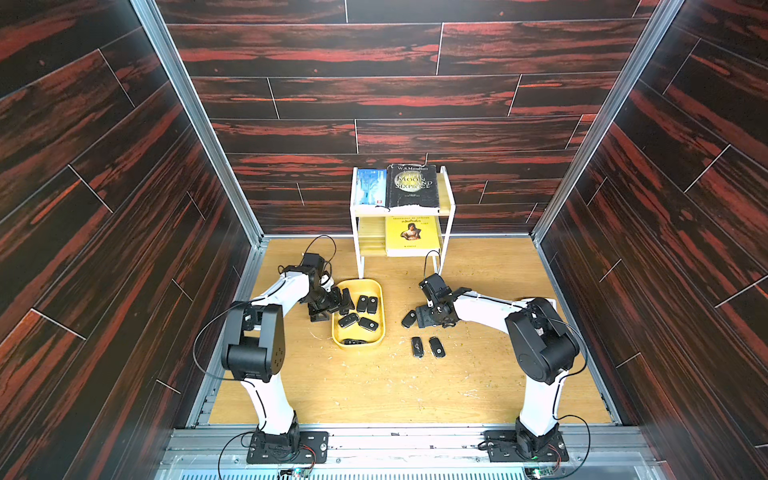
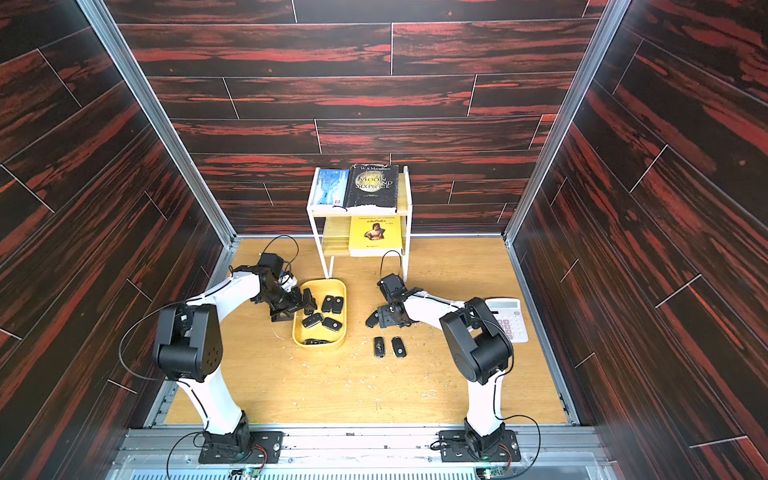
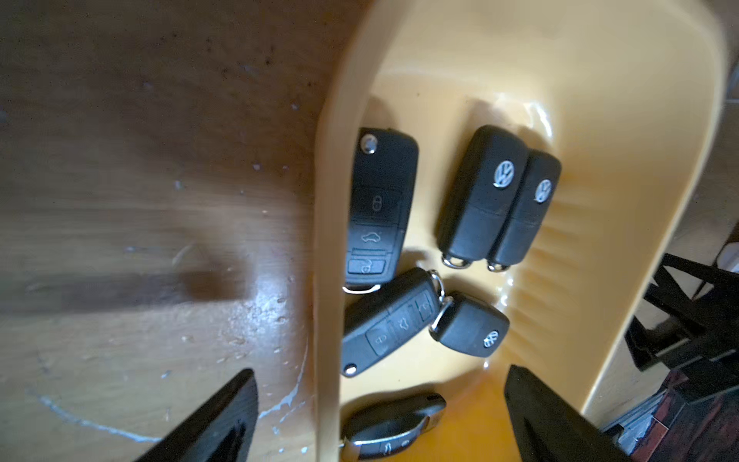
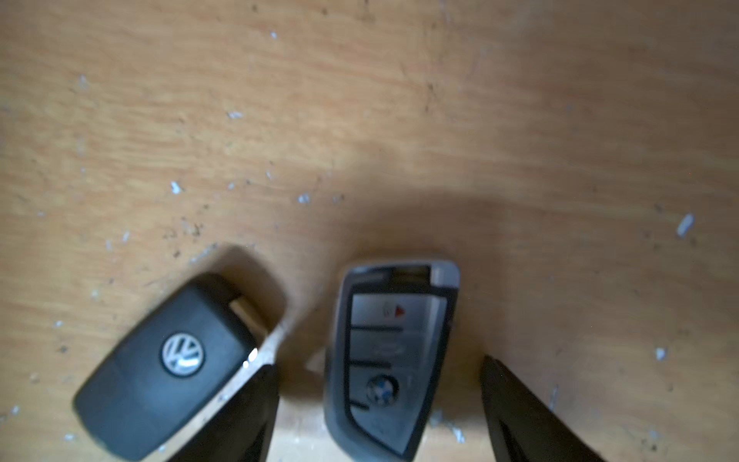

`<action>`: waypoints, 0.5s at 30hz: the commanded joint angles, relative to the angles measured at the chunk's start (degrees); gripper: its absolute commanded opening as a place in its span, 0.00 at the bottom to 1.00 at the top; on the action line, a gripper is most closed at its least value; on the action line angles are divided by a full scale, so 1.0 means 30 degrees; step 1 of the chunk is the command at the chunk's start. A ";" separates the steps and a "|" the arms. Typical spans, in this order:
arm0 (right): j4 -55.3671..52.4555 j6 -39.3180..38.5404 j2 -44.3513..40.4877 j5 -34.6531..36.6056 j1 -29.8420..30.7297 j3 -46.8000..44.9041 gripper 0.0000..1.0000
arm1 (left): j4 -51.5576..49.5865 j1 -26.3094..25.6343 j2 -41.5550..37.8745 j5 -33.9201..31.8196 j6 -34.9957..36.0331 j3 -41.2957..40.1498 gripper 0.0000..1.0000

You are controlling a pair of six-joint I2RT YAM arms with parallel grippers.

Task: Place the car key into the storage box
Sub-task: Pick up the car key from the center of the board.

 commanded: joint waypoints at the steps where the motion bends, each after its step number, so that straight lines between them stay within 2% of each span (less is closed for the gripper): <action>1: -0.0040 -0.0126 0.0725 -0.0138 -0.0118 0.0133 0.81 | 0.0278 -0.0071 -0.2691 0.0208 -0.0281 -0.0156 1.00; 8: -0.0304 -0.0108 0.0960 -0.0379 -0.0214 0.0426 0.69 | 0.1005 -0.0073 -0.7014 -0.0511 -0.1198 -0.0477 1.00; 13: -0.0456 -0.0064 0.0946 -0.0533 -0.0210 0.0397 0.50 | 0.1197 -0.0071 -0.9027 -0.0473 -0.1750 -0.1066 1.00; 15: -0.0574 -0.0071 0.0961 -0.0532 -0.0214 0.0426 0.46 | 0.1045 -0.0071 -0.9460 -0.0303 -0.1708 -0.1262 1.00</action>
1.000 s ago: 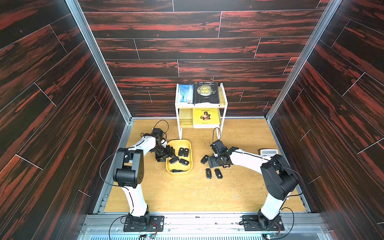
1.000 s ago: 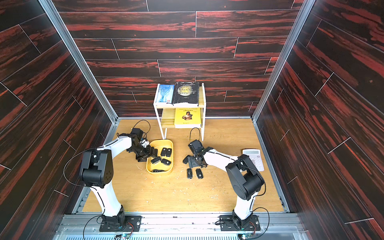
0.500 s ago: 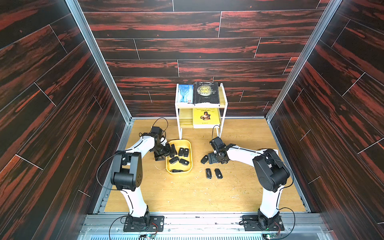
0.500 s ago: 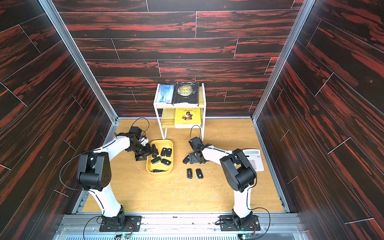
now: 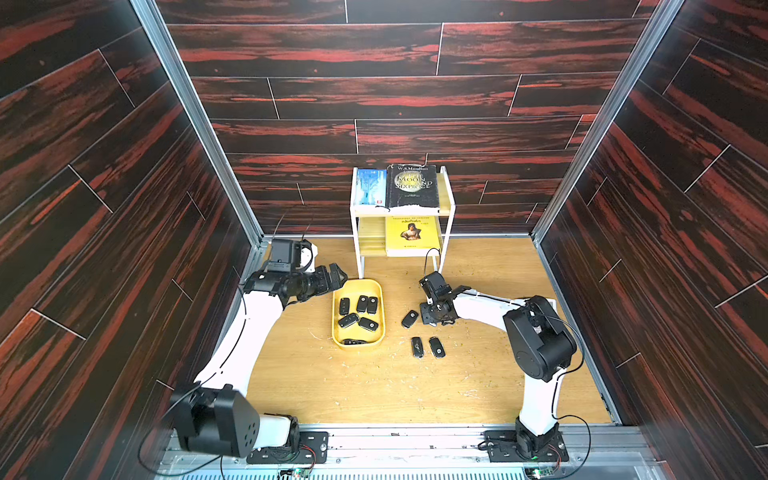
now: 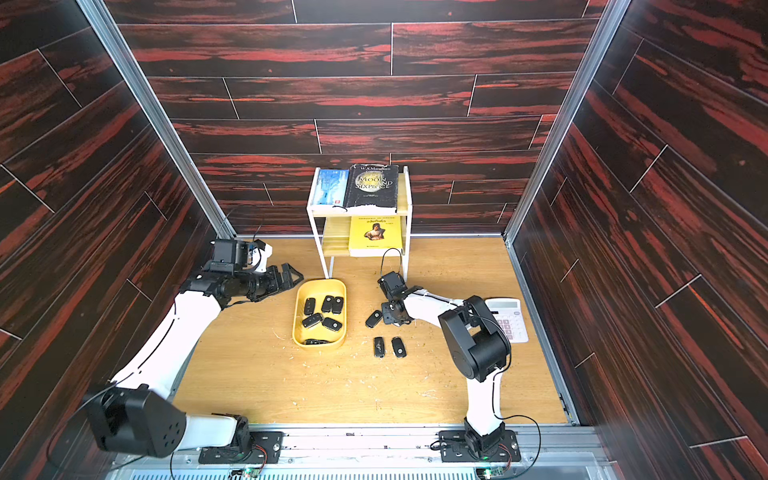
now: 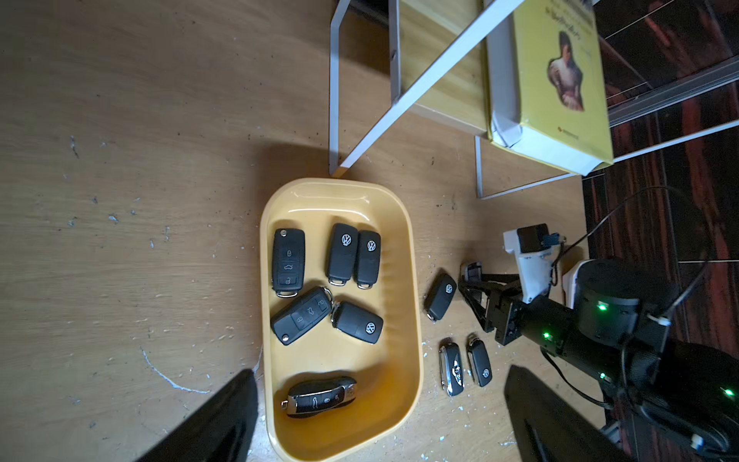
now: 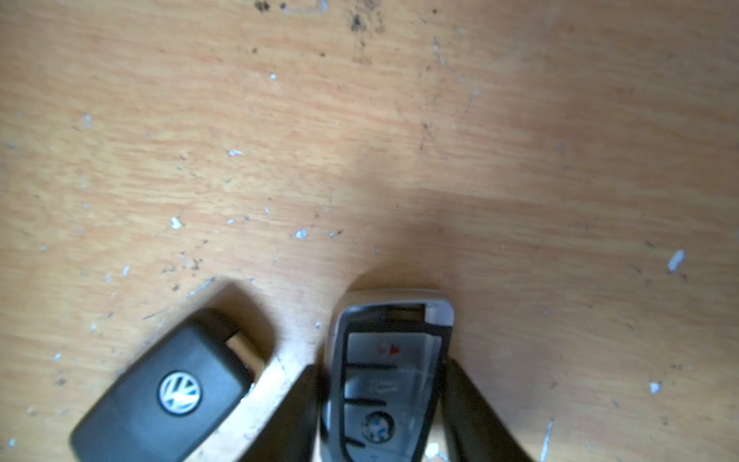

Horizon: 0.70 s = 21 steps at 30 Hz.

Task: Place the car key into the storage box
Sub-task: Pick up the car key from the center of the board.

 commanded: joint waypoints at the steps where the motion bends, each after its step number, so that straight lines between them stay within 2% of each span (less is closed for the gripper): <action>1: -0.0818 0.0075 0.0626 -0.0522 -0.0010 0.0062 0.45 | -0.0275 -0.0064 -0.0715 0.0208 -0.0271 -0.0788 1.00; 3: -0.0838 0.0075 0.0540 -0.0544 -0.0010 0.0034 0.35 | -0.0254 -0.0064 -0.1166 0.0664 -0.0336 -0.1330 1.00; 4: -0.0865 0.0073 0.0508 -0.0526 -0.0010 0.0033 0.25 | -0.0230 -0.0064 -0.1463 0.0864 -0.0466 -0.1747 1.00; 5: -0.0915 0.0075 0.0480 -0.0462 -0.0010 0.0062 0.19 | -0.0096 -0.0079 -0.1770 0.0926 -0.0676 -0.2187 1.00; 8: -0.1170 0.0016 0.0428 -0.0411 -0.0010 0.0201 0.10 | -0.0290 -0.0274 -0.2851 0.0320 -0.1410 -0.3524 1.00; 11: -0.1355 -0.0042 0.0268 -0.0435 -0.0010 0.0318 0.08 | -0.1241 -0.0749 -0.4197 -0.1452 -0.1955 -0.4498 1.00; 14: -0.1550 -0.0099 0.0078 -0.0581 -0.0010 0.0348 0.00 | -0.1184 -0.0953 -0.5536 -0.2201 -0.2912 -0.5820 1.00; 21: -0.1893 -0.0131 -0.1208 -0.0895 -0.0010 0.0078 0.00 | -0.0318 -0.1588 -0.6040 -0.3015 -0.4605 -0.8476 1.00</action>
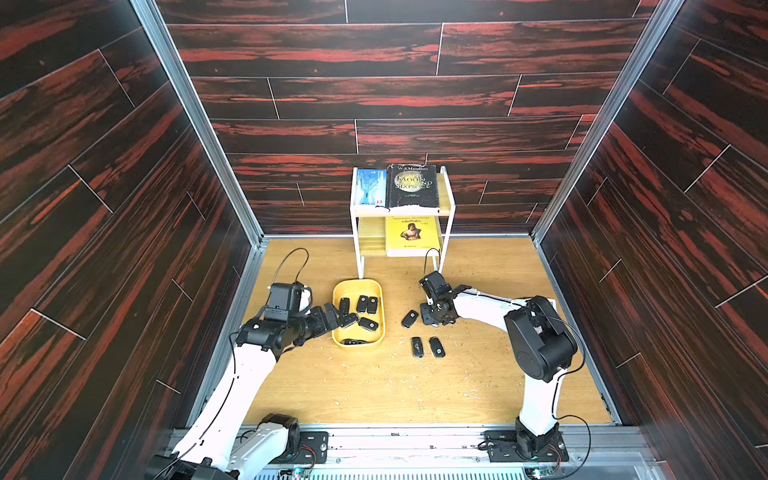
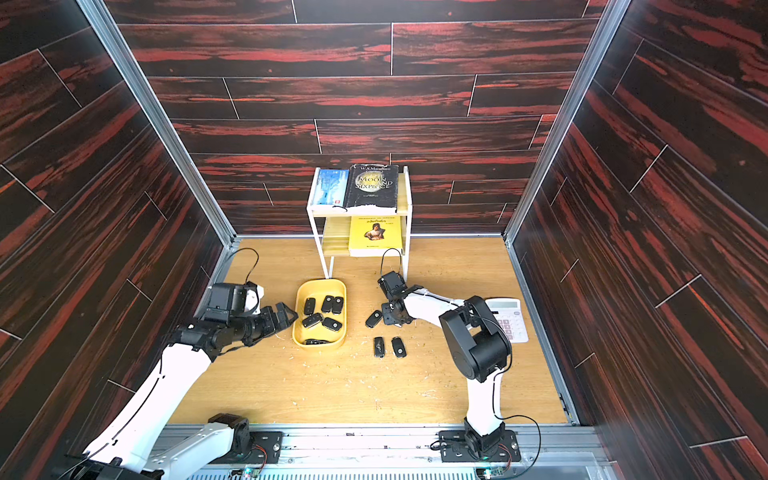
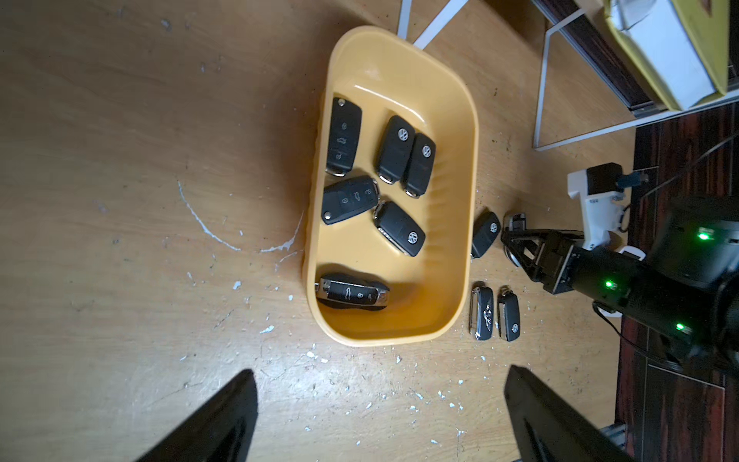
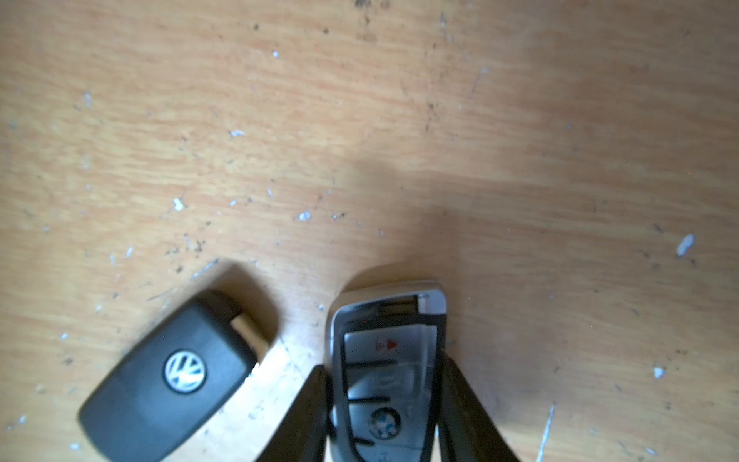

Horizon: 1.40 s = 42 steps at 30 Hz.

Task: Place the car key into the storage box
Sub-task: Pick up the car key from the center of the board, then place the car key in the storage box.

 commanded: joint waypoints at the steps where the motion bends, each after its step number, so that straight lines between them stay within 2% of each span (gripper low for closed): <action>1: -0.0942 -0.0046 -0.1306 -0.0549 0.0019 -0.0145 0.00 | 0.0405 -0.0439 0.0331 -0.0788 -0.1279 -0.1243 1.00; 5: -0.1411 0.0029 -0.2737 -0.1143 0.0107 -0.0124 0.00 | 0.1170 -0.0711 0.1284 -0.0765 -0.2012 -0.2439 1.00; 11: -0.2659 0.0024 -0.4801 -0.2794 0.1096 0.0908 0.00 | 0.4007 -0.0727 0.1667 -0.1077 -0.3039 -0.4365 1.00; 15: -0.3494 -0.0039 -0.5282 -0.3673 0.1968 0.2326 0.00 | 0.5578 -0.0716 0.1994 -0.0919 -0.3394 -0.4857 0.95; 18: -0.3497 -0.0014 -0.5354 -0.4649 0.2393 0.3175 0.00 | 0.6692 -0.0733 0.2530 -0.0449 -0.3529 -0.4932 0.79; 20: -0.3356 -0.0043 -0.5225 -0.5178 0.2666 0.3675 0.00 | 0.7140 -0.0717 0.2898 -0.0319 -0.3624 -0.4889 0.75; 22: -0.3372 -0.0014 -0.4814 -0.5427 0.2833 0.4275 0.00 | 0.7539 -0.0737 0.3364 -0.0188 -0.3649 -0.4802 0.60; 28: -0.3525 -0.0015 -0.3399 -0.5670 0.3625 0.5907 0.00 | 0.8358 -0.0773 0.4378 0.0176 -0.3830 -0.4815 0.59; 30: -0.3636 -0.0043 -0.2844 -0.5714 0.3943 0.6534 0.00 | 0.8430 -0.0766 0.4521 0.0172 -0.3780 -0.4873 0.53; 37: -0.4104 -0.0072 -0.0715 -0.5687 0.4692 0.8556 0.00 | 0.8638 -0.0771 0.4872 0.0340 -0.3616 -0.4816 0.46; 39: -0.4080 -0.0100 -0.0216 -0.5597 0.4715 0.8900 0.00 | 0.8623 -0.0772 0.4930 0.0313 -0.3546 -0.4760 0.38; 42: -0.4055 -0.0124 0.0431 -0.5588 0.4710 0.9298 0.00 | 0.8640 -0.0770 0.5294 0.0541 -0.3383 -0.4616 0.31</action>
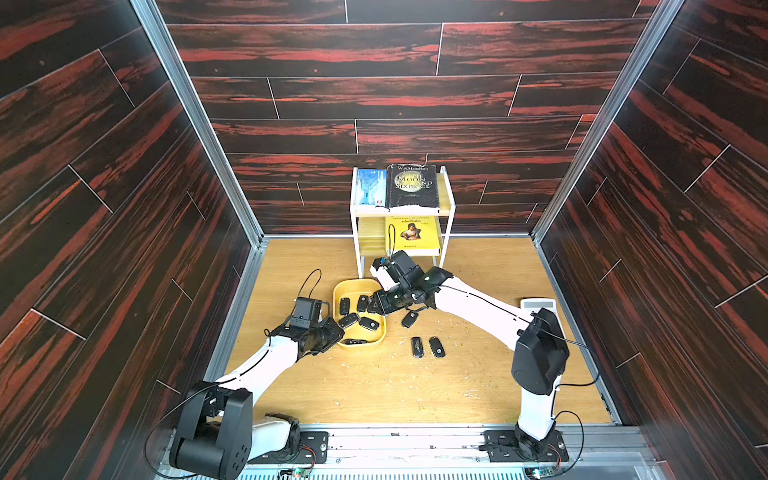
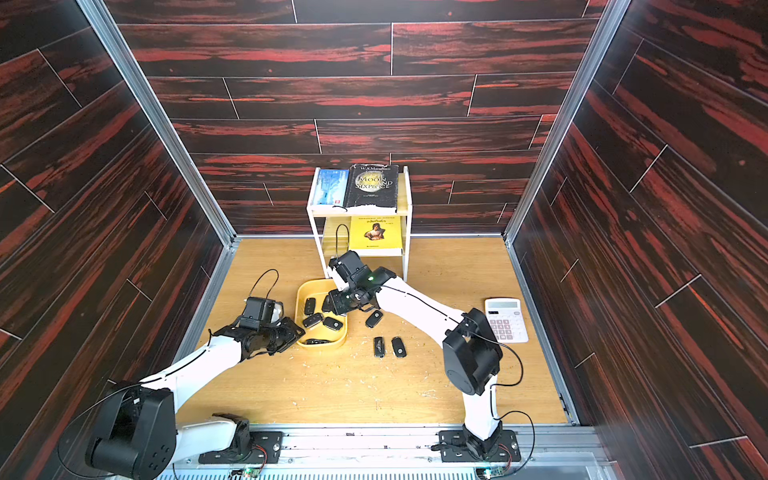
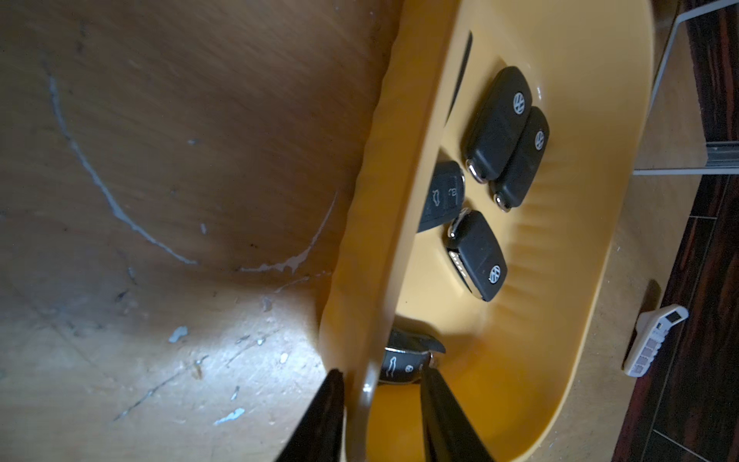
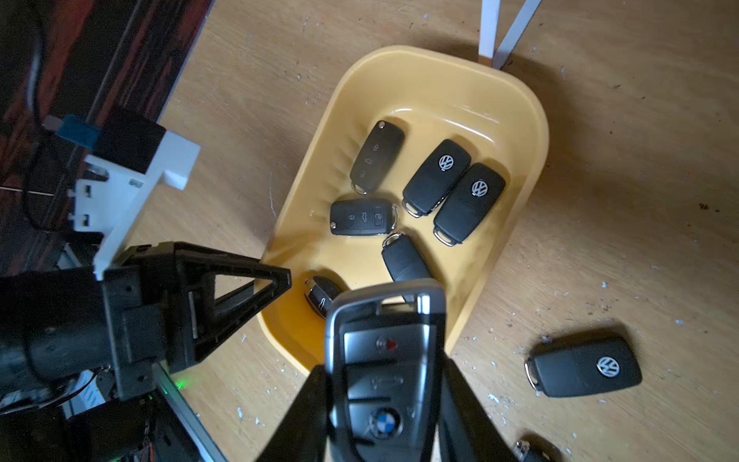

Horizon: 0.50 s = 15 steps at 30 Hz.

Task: Place the car key into the storage box
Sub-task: Place the car key in the storage box.

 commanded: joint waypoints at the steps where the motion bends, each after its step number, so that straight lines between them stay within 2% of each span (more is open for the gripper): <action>1: -0.0260 -0.0138 0.0643 -0.0154 0.0001 0.0814 0.00 | 0.0165 -0.0052 0.0486 0.0398 0.0280 0.0125 0.29; 15: -0.0144 -0.0270 0.2475 -0.0514 0.0319 0.1059 0.00 | -0.0765 -0.0050 0.0613 0.0898 0.0657 0.0309 0.28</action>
